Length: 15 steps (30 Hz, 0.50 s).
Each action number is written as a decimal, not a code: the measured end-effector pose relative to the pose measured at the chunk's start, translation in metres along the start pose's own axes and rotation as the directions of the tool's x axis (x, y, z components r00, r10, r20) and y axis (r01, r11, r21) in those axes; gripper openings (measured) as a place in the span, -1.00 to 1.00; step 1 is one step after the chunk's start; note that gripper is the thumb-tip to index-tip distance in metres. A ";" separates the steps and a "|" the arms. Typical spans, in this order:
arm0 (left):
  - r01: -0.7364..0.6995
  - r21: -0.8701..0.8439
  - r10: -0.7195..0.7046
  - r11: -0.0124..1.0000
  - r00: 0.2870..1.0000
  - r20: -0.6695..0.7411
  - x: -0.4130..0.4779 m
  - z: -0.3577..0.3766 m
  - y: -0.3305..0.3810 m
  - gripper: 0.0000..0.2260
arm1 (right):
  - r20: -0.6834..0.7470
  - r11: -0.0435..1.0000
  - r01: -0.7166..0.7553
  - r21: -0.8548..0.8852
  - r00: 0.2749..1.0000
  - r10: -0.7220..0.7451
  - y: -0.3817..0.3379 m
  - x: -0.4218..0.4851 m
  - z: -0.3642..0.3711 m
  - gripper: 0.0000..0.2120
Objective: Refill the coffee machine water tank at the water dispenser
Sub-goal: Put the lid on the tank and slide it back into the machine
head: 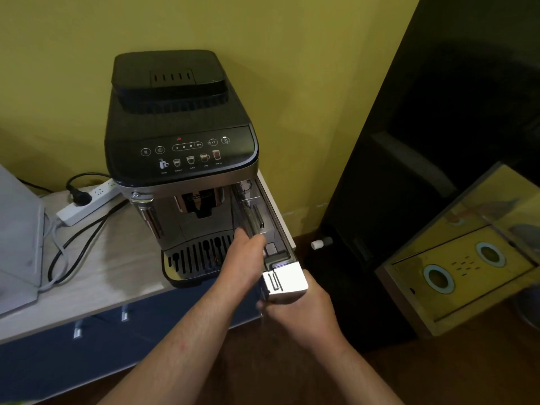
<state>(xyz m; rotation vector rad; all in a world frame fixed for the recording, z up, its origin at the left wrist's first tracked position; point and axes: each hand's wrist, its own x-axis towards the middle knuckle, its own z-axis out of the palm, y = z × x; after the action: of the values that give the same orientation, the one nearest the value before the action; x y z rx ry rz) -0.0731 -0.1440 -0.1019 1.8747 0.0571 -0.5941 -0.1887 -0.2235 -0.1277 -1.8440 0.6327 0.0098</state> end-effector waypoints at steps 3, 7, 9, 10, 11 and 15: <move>0.011 0.010 -0.011 1.000 1.000 0.018 0.002 -0.001 -0.003 -0.50 | 0.086 0.998 0.023 -0.064 0.996 -0.017 0.002 0.008 -0.010 -0.44; -0.003 -0.077 0.007 0.997 0.999 0.052 0.000 -0.002 -0.009 -0.24 | 0.227 0.984 0.087 -0.156 0.973 -0.050 -0.002 0.016 -0.034 -0.42; -0.019 -0.158 0.029 0.987 0.997 0.065 0.002 -0.002 -0.020 -0.17 | 0.274 0.978 0.106 -0.178 0.960 -0.054 -0.005 0.019 -0.042 -0.44; -0.023 -0.186 0.036 0.982 0.997 0.066 0.003 -0.002 -0.027 -0.19 | 0.291 0.977 0.110 -0.182 0.955 -0.054 -0.006 0.021 -0.044 -0.45; -0.026 -0.208 0.040 0.978 0.997 0.062 0.000 -0.003 -0.031 -0.23 | 0.308 0.977 0.115 -0.180 0.950 -0.055 -0.007 0.022 -0.046 -0.47; -0.171 -0.251 0.145 0.953 0.982 -0.118 -0.046 0.002 -0.042 -0.64 | 0.375 0.977 0.155 -0.149 0.923 -0.089 -0.002 0.026 -0.046 -0.50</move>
<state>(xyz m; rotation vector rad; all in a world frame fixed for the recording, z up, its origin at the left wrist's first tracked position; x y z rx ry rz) -0.1278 -0.1190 -0.1190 1.6335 0.0463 -0.3639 -0.1792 -0.2747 -0.1166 -1.9820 0.2587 0.3304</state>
